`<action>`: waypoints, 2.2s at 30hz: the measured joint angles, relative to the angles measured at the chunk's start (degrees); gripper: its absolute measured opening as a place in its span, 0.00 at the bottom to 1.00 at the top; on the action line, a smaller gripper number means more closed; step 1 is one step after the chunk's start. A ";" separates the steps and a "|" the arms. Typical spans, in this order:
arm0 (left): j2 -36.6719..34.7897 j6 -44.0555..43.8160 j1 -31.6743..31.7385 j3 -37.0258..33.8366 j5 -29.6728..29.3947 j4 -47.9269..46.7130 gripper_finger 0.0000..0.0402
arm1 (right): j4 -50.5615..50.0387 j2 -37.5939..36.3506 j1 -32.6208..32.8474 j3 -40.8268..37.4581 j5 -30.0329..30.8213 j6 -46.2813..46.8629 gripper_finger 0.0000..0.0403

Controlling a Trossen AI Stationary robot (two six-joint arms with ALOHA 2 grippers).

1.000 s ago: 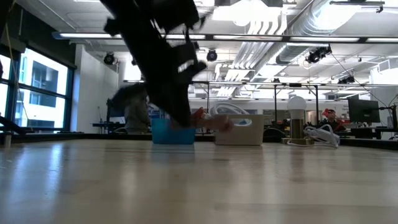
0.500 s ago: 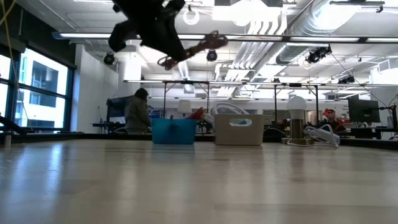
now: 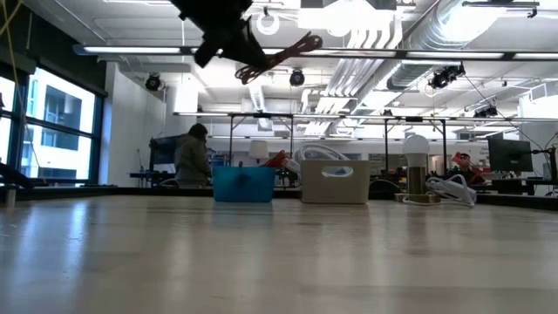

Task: Pick & Place USB Port
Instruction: Put the pink charger cable into the blue bin

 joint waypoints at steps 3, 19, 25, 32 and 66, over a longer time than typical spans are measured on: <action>-0.05 -2.82 3.44 0.00 -0.63 0.85 0.02 | -0.02 0.00 0.38 0.00 0.34 -0.02 0.35; -0.04 -8.97 17.86 0.00 3.59 0.81 0.02 | -0.52 -0.01 0.54 0.00 0.39 0.00 0.35; 0.48 -15.08 23.21 -0.02 11.80 4.33 0.02 | -0.55 0.00 0.54 0.00 0.39 0.00 0.35; 2.17 -22.72 27.07 -0.78 16.47 6.71 0.02 | -1.53 0.00 0.54 0.00 0.38 0.34 0.35; 4.24 -32.67 31.17 -17.09 23.78 27.33 0.02 | -2.59 -0.01 0.54 0.00 0.36 0.46 0.35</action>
